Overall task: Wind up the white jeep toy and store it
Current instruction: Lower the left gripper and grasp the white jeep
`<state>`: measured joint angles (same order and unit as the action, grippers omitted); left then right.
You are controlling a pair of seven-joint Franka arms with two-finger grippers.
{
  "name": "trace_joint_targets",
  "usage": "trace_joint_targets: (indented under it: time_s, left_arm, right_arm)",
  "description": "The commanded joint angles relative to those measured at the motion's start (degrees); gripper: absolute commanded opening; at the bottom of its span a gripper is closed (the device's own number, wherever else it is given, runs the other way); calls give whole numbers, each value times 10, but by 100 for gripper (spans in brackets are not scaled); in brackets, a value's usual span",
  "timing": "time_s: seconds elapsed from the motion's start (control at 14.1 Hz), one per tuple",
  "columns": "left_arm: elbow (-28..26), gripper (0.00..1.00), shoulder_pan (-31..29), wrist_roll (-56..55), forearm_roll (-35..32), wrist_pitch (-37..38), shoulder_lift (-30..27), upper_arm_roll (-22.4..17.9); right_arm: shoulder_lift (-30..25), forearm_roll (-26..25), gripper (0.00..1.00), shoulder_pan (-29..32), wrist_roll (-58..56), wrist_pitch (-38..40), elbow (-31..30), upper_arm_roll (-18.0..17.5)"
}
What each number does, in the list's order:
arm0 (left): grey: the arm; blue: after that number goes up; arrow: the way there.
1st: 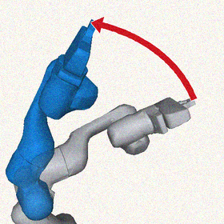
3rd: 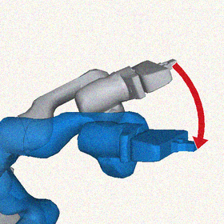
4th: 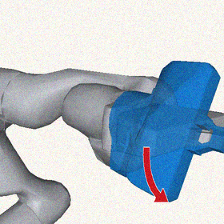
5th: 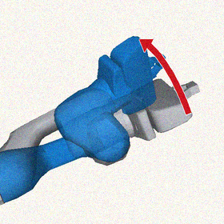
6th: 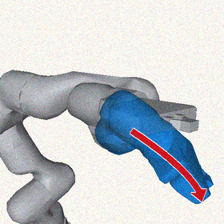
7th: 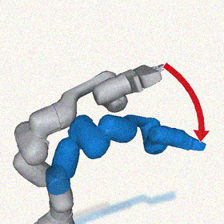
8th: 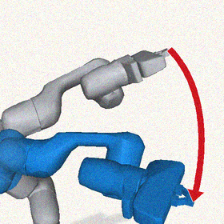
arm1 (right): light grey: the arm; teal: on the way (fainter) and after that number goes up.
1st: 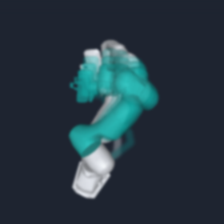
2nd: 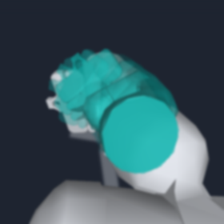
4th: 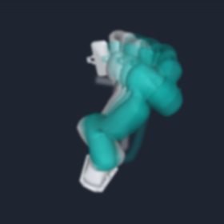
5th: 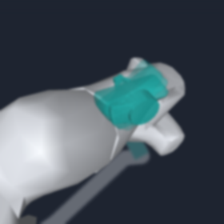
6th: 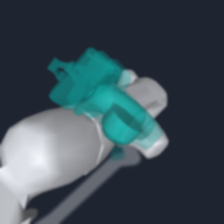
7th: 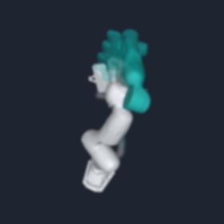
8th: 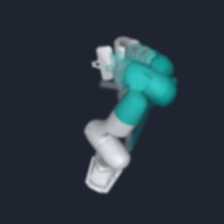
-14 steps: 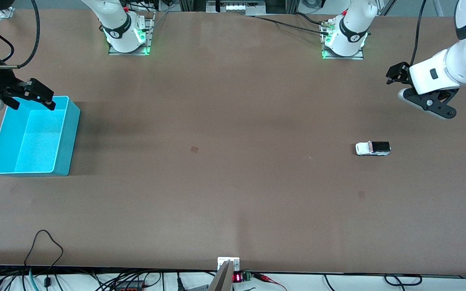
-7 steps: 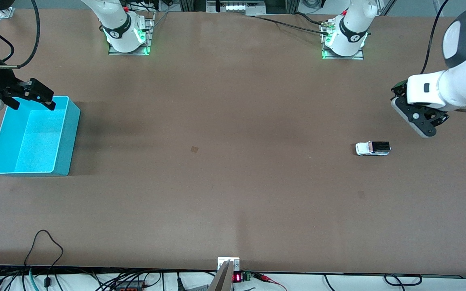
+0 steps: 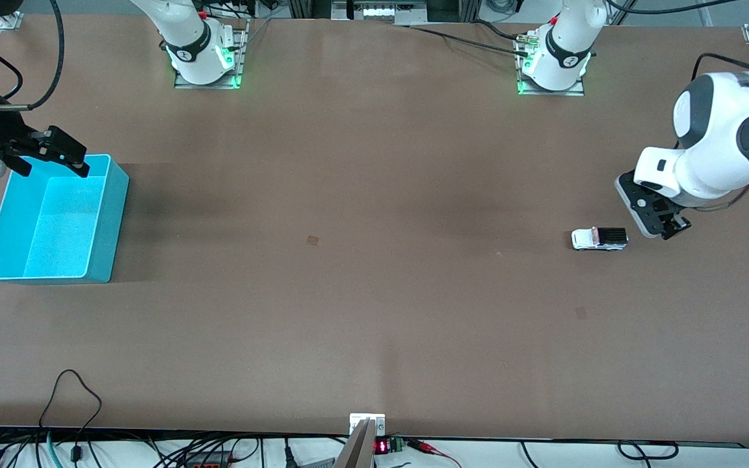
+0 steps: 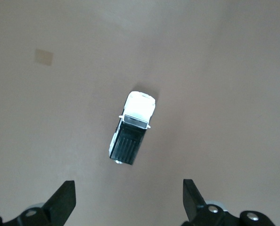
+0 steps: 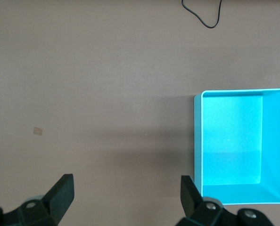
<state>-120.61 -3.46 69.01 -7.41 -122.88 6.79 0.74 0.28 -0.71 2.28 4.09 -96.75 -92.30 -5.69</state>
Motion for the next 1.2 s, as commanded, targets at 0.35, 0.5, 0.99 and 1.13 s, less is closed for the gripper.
trace_joint_targets:
  time_s: [0.35, 0.5, 0.99, 1.13]
  left_arm:
    - [-49, 100, -22, 181, -9, -161, 80, 1]
    - [-71, 100, -37, 187, -9, -212, 96, 2]
    - [-71, 100, -44, 191, -9, -268, 145, 2]
    - [-72, 100, -44, 191, -9, -277, 154, 3]
  right_arm:
    - [1, 8, 100, 4, 2, 2, 7, -2]
    - [3, 7, 100, 3, 3, 0, 7, -3]
    - [10, 8, 100, 0, 0, 4, 7, -4]
    - [11, 8, 100, -1, -1, 5, 7, -5]
